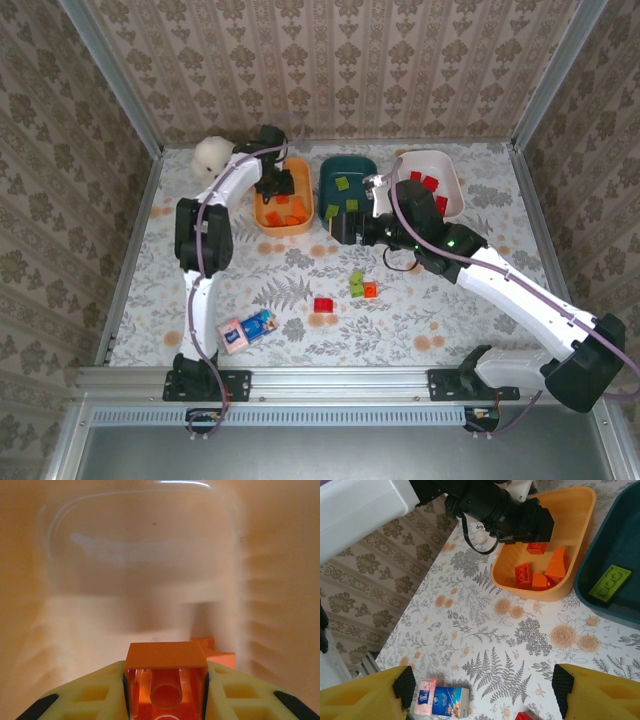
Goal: Sort the legos into containers by color
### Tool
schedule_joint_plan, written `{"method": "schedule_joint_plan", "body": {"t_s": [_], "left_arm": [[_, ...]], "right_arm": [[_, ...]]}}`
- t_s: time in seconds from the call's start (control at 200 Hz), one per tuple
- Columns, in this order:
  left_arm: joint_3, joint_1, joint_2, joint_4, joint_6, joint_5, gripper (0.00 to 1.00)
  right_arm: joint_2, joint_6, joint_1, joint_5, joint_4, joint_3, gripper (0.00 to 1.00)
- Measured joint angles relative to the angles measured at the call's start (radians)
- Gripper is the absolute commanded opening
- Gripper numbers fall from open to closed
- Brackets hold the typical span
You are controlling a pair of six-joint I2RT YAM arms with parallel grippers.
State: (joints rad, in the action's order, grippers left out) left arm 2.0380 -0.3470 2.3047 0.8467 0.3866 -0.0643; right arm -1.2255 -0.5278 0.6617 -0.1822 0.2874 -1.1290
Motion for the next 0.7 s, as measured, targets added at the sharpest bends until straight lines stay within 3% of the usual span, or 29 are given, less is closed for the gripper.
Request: {"method": "schedule_joint_plan", "body": {"t_s": [0.13,0.37,0.485,0.7], "left_arm": [[-0.002,0.001,0.014,0.010,0.014,-0.010,0.36],[-0.032,0.001,0.012,0.014,0.047,-0.023,0.58],[-0.052,0.000,-0.004,0.015,0.055,-0.022,0.62],[-0.117,-0.012,-0.169,-0.002,0.078,-0.022,0.66]], "right_arm": [[-0.001,0.002,0.000,0.008,0.000,-0.002,0.76],[-0.005,0.010,0.000,0.033,0.013,-0.017,0.76],[-0.013,0.030,0.000,0.049,0.038,-0.032,0.75],[-0.079,0.170,0.053,0.046,0.123,-0.068,0.76]]}}
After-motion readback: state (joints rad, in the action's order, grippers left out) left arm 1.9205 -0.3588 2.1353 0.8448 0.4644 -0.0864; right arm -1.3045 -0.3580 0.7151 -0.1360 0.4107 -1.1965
